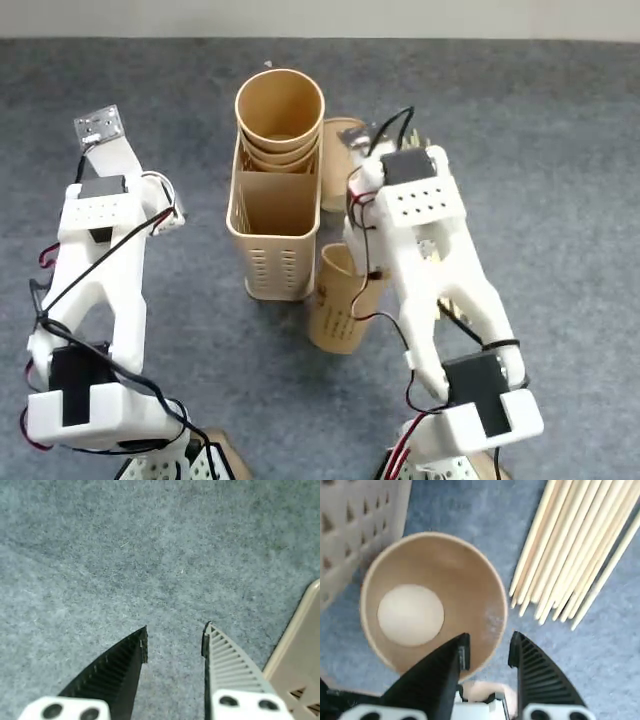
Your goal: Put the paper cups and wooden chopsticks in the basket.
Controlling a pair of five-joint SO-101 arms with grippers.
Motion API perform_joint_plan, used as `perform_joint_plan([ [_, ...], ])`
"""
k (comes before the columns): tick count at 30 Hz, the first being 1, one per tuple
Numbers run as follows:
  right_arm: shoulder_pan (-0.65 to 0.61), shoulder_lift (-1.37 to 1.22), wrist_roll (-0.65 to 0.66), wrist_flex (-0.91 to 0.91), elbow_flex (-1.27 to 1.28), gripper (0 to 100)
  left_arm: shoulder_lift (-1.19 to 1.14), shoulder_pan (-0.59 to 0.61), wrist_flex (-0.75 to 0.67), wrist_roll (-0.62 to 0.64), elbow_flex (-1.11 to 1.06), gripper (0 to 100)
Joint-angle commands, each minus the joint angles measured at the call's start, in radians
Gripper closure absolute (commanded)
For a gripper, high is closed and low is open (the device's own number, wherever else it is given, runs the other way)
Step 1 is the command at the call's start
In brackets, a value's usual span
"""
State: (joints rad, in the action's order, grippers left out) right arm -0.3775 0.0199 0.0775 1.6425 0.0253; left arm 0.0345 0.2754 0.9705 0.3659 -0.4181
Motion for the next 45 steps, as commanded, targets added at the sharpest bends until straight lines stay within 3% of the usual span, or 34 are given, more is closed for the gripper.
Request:
perform_joint_plan([
  [1, -0.081, 0.059, 0.009, 0.053, 0.067, 85.6, 0.035, 0.008, -0.014, 0.011, 0.002, 80],
  [5, -0.145, 0.059, 0.009, -0.012, 0.240, 86.2, 0.035, 0.008, -0.014, 0.011, 0.002, 80],
  [7, -0.140, 0.059, 0.009, -0.071, 0.311, 93.7, 0.035, 0.008, -0.014, 0.011, 0.002, 80],
  [8, -0.127, 0.059, 0.009, -0.090, 0.334, 99.0, 0.033, 0.008, -0.014, 0.011, 0.002, 80],
  [16, 0.036, 0.202, 0.049, -0.007, 0.269, 99.4, 0.033, 0.007, -0.015, 0.012, 0.002, 80],
  [21, 0.174, 0.331, 0.118, 0.091, 0.036, 99.4, 0.033, 0.002, -0.021, 0.014, 0.002, 80],
  [25, 0.202, 0.360, 0.120, 0.090, -0.217, 99.4, 0.031, 0.002, -0.038, 0.014, -0.001, 80],
  [31, 0.199, 0.234, -0.009, -0.114, -0.616, 99.4, 0.031, 0.001, -0.038, 0.012, -0.001, 80],
  [38, 0.030, -0.050, -0.043, -0.127, -1.021, 99.4, 0.031, 0.001, -0.141, 0.012, -0.054, 80],
  [45, -0.051, -0.140, -0.041, -0.041, -1.198, 99.4, 0.031, 0.001, -0.160, 0.012, -0.064, 80],
])
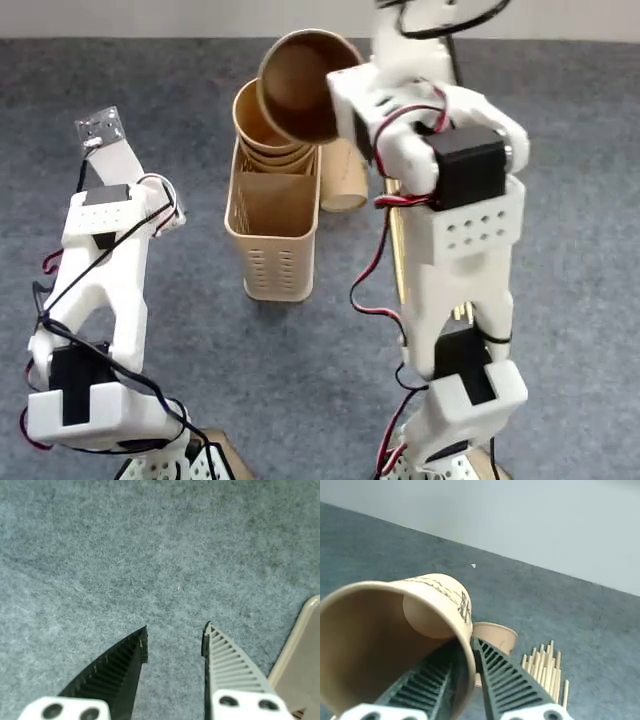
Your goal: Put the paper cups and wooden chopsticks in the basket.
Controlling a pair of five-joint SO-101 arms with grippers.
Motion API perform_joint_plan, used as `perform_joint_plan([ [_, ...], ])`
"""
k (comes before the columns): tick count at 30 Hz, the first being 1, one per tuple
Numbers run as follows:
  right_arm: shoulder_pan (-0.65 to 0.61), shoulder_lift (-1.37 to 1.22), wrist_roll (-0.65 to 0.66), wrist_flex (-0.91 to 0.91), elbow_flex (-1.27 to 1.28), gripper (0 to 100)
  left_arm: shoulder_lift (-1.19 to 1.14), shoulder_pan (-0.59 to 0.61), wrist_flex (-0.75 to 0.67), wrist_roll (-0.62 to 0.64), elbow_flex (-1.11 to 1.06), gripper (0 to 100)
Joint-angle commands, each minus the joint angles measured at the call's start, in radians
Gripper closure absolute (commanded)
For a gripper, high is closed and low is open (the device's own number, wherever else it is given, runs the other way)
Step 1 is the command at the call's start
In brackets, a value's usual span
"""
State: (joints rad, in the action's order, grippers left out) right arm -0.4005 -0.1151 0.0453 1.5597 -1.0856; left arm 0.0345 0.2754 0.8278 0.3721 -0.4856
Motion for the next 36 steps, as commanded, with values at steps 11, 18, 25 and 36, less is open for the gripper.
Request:
perform_joint_plan([
  [11, -0.058, -0.008, -0.002, 0.054, 0.153, 98.8, 0.031, 0.001, -0.017, 0.006, 0.004, 80],
  [18, -0.088, -0.007, 0.000, -0.128, 0.320, 81.0, 0.031, 0.001, -0.017, 0.006, 0.002, 80],
  [25, -0.085, -0.008, 0.000, -0.163, 0.328, 64.8, 0.042, 0.001, -0.015, 0.005, 0.013, 80],
  [36, -0.137, -0.087, 0.097, -0.302, 0.297, 64.8, 0.111, -0.028, 0.075, 0.006, 0.105, 80],
])
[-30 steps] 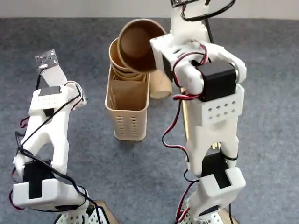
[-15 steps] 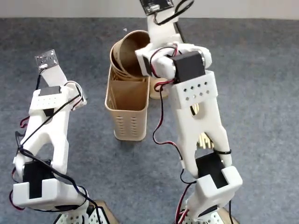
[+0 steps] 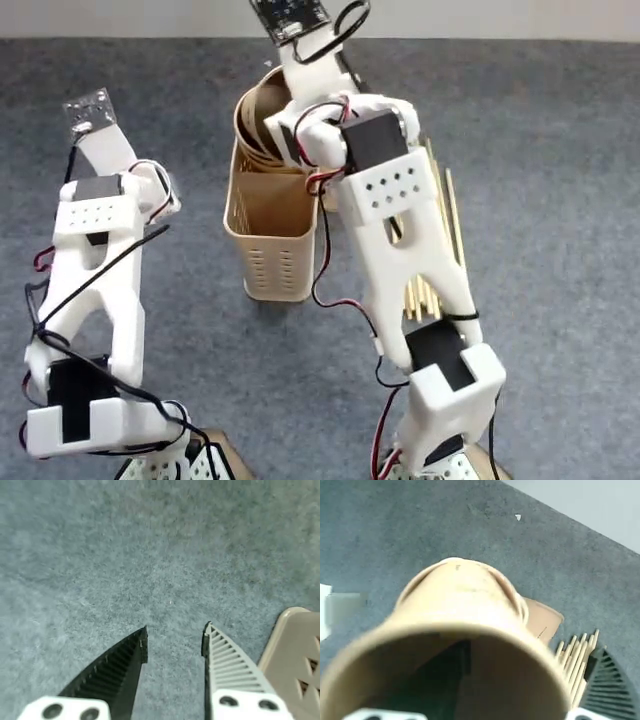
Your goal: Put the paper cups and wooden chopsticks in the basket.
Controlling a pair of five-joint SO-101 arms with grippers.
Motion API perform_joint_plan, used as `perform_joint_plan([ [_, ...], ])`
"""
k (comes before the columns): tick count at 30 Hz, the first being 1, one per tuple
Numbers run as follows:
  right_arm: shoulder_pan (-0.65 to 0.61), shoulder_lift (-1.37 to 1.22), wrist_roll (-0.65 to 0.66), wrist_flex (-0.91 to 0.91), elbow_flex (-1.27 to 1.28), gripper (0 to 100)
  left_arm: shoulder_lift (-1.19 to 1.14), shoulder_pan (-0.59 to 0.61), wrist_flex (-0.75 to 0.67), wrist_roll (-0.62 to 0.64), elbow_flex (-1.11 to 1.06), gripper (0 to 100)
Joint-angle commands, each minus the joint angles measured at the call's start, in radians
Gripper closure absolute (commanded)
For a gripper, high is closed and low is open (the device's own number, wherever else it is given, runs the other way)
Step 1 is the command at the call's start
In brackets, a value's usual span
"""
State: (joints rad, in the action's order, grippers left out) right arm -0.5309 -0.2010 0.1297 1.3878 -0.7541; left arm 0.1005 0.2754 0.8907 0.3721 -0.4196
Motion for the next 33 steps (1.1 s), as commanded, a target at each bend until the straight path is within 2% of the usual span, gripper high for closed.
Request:
perform_joint_plan([
  [1, -0.008, -0.005, 0.014, -0.186, -0.039, 64.8, 0.039, -0.033, 0.008, 0.006, 0.035, 80],
  [5, -0.016, -0.073, 0.018, -0.317, -0.038, 64.8, 0.022, -0.042, -0.005, 0.006, 0.028, 80],
  [12, -0.019, -0.140, 0.020, -0.357, -0.113, 64.9, -0.036, -0.038, -0.006, 0.005, 0.028, 80],
  [24, -0.028, -0.145, 0.021, -0.054, -0.361, 64.9, -0.053, -0.035, -0.006, 0.005, 0.030, 80],
  [28, -0.030, -0.145, 0.112, -0.045, -0.343, 64.9, -0.053, -0.035, -0.006, 0.005, 0.030, 80],
  [33, -0.028, -0.140, 0.126, -0.038, -0.351, 64.9, -0.056, -0.035, -0.006, 0.005, 0.030, 80],
])
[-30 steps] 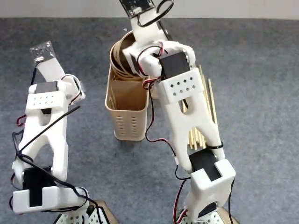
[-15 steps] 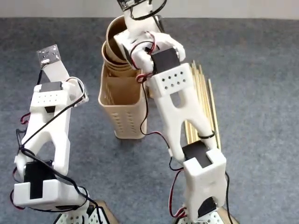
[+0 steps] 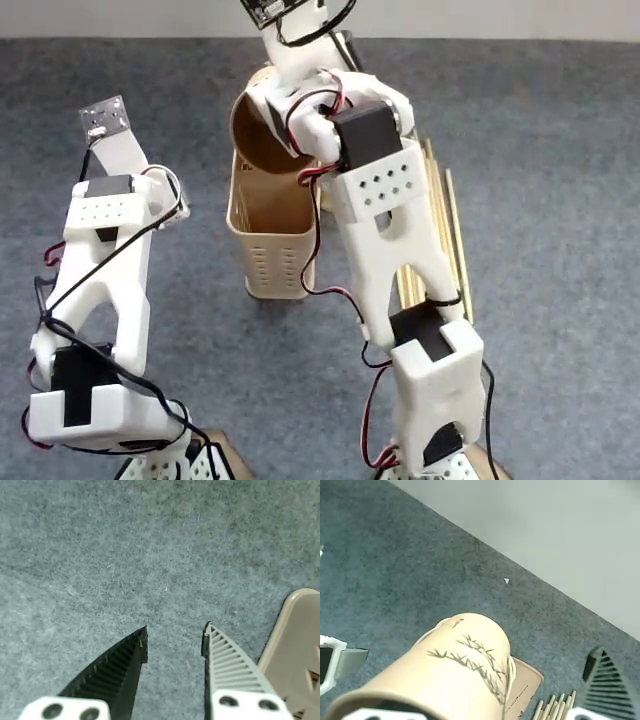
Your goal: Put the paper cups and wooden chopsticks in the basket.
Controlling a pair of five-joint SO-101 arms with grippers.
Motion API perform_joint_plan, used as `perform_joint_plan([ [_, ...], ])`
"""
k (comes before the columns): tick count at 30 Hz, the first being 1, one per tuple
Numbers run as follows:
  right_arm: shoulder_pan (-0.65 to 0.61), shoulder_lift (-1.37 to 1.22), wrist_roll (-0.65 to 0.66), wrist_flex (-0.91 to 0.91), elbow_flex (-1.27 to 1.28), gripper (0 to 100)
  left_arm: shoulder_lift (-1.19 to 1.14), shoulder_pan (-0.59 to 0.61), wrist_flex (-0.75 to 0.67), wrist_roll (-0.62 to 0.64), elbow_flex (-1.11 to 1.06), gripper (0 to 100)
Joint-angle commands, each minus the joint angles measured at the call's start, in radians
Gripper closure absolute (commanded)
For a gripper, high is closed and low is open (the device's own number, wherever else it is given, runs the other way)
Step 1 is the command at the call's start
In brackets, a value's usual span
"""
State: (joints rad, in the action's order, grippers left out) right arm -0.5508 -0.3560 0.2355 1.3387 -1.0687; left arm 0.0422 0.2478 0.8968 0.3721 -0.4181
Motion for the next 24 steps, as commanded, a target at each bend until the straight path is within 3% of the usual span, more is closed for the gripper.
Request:
perform_joint_plan([
  [1, -0.008, 0.016, 0.020, 0.012, -0.038, 64.9, 0.002, -0.007, -0.012, 0.005, 0.028, 80],
  [13, -0.018, 0.016, 0.026, -0.124, -0.033, 64.9, -0.002, -0.007, -0.012, 0.005, 0.028, 80],
  [19, -0.025, 0.016, 0.026, 0.062, -0.033, 65.0, -0.004, -0.007, -0.012, 0.005, 0.028, 80],
  [24, -0.022, 0.024, 0.025, 0.142, -0.068, 80.2, -0.004, -0.007, -0.012, 0.005, 0.028, 80],
])
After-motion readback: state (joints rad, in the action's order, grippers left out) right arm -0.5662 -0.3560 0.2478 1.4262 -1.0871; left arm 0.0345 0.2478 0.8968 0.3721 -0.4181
